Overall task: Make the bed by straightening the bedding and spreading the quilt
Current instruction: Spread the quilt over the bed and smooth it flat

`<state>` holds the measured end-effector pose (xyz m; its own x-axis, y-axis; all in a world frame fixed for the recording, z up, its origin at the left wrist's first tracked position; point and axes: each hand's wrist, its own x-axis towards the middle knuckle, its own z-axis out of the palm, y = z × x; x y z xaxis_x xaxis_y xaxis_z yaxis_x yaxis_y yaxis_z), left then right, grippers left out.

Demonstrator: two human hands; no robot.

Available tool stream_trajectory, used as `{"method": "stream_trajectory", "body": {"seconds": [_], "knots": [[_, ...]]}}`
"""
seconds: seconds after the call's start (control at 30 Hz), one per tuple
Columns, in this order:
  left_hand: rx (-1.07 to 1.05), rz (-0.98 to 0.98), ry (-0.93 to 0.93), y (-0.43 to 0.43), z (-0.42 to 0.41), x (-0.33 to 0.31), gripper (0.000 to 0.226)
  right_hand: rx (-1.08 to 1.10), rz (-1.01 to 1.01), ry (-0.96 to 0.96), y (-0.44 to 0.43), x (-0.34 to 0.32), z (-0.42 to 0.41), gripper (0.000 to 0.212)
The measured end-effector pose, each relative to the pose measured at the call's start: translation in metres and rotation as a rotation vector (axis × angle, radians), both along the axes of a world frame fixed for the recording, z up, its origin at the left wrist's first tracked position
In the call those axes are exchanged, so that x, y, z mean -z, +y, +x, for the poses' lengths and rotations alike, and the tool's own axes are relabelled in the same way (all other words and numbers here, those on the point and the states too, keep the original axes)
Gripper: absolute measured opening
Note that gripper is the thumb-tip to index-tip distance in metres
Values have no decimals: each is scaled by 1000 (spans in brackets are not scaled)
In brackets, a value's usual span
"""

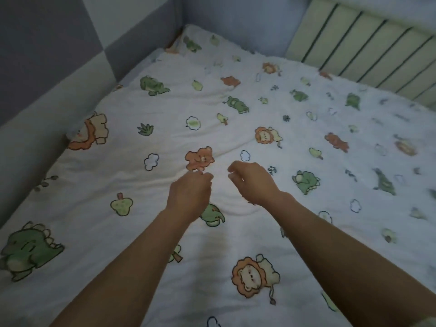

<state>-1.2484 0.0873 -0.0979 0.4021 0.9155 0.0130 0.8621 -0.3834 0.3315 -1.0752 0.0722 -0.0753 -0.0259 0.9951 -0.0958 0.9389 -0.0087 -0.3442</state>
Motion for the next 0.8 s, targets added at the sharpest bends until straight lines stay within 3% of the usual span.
{"method": "stream_trajectory", "body": {"seconds": [0.17, 0.23, 0.43, 0.8], "knots": [[217, 124, -75, -32, 47, -95, 19, 255, 55, 53, -71, -88, 42, 16], [272, 166, -6, -48, 56, -125, 21, 327, 71, 61, -99, -119, 48, 17], [478, 145, -128, -89, 89, -201, 30, 577, 132, 109, -194, -209, 56, 21], [832, 134, -222, -214, 187, -287, 32, 1000, 307, 251, -369, -293, 80, 15]]}}
